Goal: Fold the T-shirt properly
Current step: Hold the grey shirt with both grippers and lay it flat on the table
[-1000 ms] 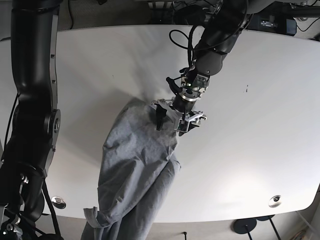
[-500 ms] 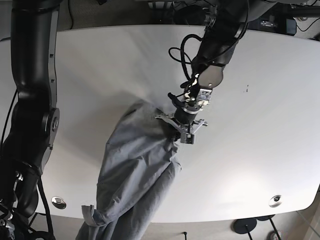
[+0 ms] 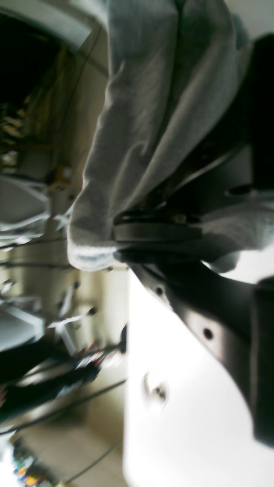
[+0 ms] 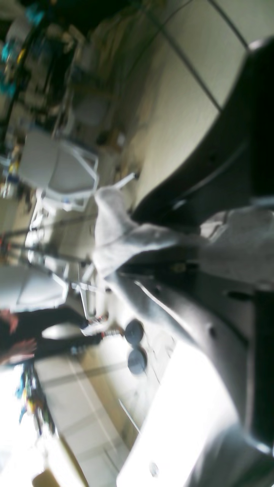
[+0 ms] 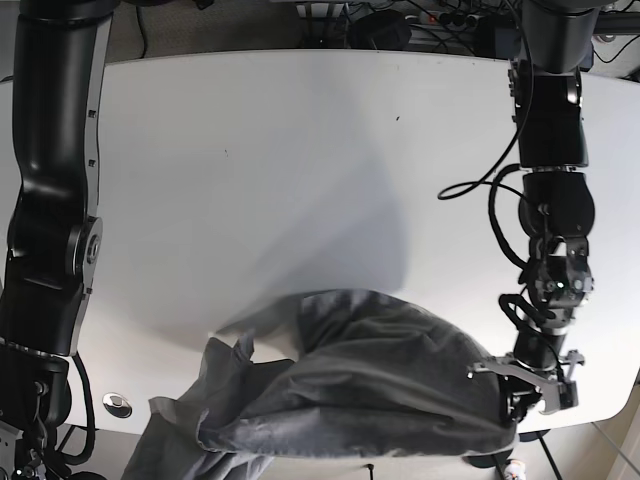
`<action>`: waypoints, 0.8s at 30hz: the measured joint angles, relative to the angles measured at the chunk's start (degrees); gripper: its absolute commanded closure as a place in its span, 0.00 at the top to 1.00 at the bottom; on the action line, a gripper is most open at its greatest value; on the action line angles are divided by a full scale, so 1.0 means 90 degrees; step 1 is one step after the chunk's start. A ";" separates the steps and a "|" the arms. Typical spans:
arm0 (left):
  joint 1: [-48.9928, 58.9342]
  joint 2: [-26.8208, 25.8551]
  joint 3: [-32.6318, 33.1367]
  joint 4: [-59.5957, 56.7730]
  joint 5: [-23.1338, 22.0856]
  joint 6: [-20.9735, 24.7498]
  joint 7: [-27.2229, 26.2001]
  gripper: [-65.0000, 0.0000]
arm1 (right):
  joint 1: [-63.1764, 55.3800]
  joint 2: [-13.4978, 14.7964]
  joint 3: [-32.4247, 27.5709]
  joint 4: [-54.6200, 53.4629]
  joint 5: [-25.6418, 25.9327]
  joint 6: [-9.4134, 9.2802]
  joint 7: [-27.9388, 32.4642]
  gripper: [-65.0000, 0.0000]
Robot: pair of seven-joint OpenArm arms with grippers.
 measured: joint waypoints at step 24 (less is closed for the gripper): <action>0.1846 -0.0287 -0.3303 0.1469 0.0061 -0.2050 0.1314 0.00 | -0.4017 -0.0085 0.1824 0.2664 -0.0136 0.0070 -0.1345 0.03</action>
